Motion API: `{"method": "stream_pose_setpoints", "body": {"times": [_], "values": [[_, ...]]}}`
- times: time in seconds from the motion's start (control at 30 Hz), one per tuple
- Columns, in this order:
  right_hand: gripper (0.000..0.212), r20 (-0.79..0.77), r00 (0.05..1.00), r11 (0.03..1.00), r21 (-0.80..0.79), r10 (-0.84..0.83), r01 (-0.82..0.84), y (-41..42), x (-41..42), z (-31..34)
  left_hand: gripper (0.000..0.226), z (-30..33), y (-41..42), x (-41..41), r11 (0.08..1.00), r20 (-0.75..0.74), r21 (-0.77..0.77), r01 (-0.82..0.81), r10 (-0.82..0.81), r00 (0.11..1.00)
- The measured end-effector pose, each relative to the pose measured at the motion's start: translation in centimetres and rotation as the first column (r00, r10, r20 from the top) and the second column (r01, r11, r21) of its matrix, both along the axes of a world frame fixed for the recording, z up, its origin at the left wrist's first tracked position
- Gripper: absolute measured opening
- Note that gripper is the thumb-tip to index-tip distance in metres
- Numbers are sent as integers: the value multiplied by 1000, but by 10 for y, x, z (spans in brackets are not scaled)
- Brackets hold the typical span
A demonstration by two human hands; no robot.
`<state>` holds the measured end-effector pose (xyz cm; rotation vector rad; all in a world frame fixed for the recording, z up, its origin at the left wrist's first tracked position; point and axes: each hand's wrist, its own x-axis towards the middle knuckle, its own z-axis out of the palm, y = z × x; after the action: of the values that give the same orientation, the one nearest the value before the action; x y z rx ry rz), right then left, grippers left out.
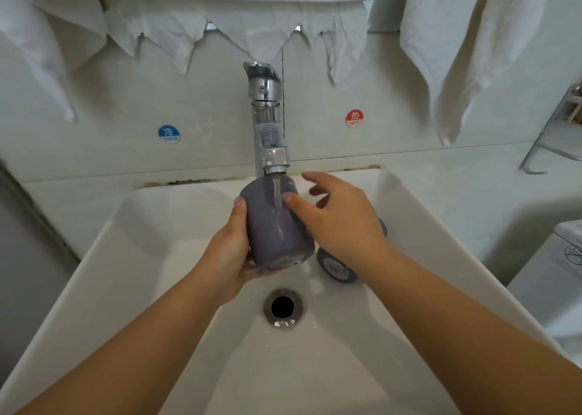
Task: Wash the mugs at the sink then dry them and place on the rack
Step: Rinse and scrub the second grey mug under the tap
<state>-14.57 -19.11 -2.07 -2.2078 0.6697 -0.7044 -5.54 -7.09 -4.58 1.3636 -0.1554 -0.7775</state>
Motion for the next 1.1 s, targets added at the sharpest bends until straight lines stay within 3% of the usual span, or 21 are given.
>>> {"method": "stream_pose_setpoints", "body": {"times": [0.03, 0.07, 0.13, 0.27, 0.4, 0.5, 0.57, 0.63, 0.73, 0.87, 0.97, 1.1], "values": [[53, 23, 1000, 999, 39, -2, 1, -4, 1, -1, 45, -1, 1, 1, 1000, 14, -3, -12, 12, 1000], [50, 61, 997, 981, 182, 53, -63, -5, 1, -1, 44, -1, 1, 1, 1000, 14, -12, -10, 11, 1000], [48, 117, 975, 858, 464, 188, -221, -1, 3, -2, 49, -1, 0, -1, 999, -9, -35, 20, -21, 1000], [71, 66, 973, 870, 439, 220, -226, 3, 10, -13, 57, 2, -1, -6, 991, 104, -60, 118, -112, 988], [45, 133, 965, 772, 579, 228, -262, 3, 12, -10, 47, 4, 0, -8, 986, 237, -61, 152, -134, 962], [40, 109, 977, 800, 561, 181, -211, -4, 12, -12, 52, -2, -1, -9, 992, 387, 80, 94, -118, 915], [41, 129, 980, 814, 547, 149, -196, -7, 12, -13, 67, -6, 0, -8, 990, 459, 101, 98, -133, 878], [40, 171, 978, 801, 566, 115, -193, -10, 10, -12, 82, -9, 2, -5, 982, 481, 76, 175, -189, 856], [38, 201, 976, 776, 602, 80, -188, -11, 10, -12, 73, -9, 3, -7, 964, 496, 32, 264, -244, 833], [39, 216, 976, 815, 562, 22, -143, -5, 16, -21, 47, -3, -6, -20, 995, 415, 27, 96, -99, 904], [40, 224, 975, 835, 536, -3, -120, -3, 18, -23, 44, 0, -9, -20, 998, 415, 53, 20, -41, 909], [37, 232, 973, 838, 534, -21, -109, -8, 16, -23, 57, -6, -1, -16, 977, 428, 57, 205, -210, 879]]}}
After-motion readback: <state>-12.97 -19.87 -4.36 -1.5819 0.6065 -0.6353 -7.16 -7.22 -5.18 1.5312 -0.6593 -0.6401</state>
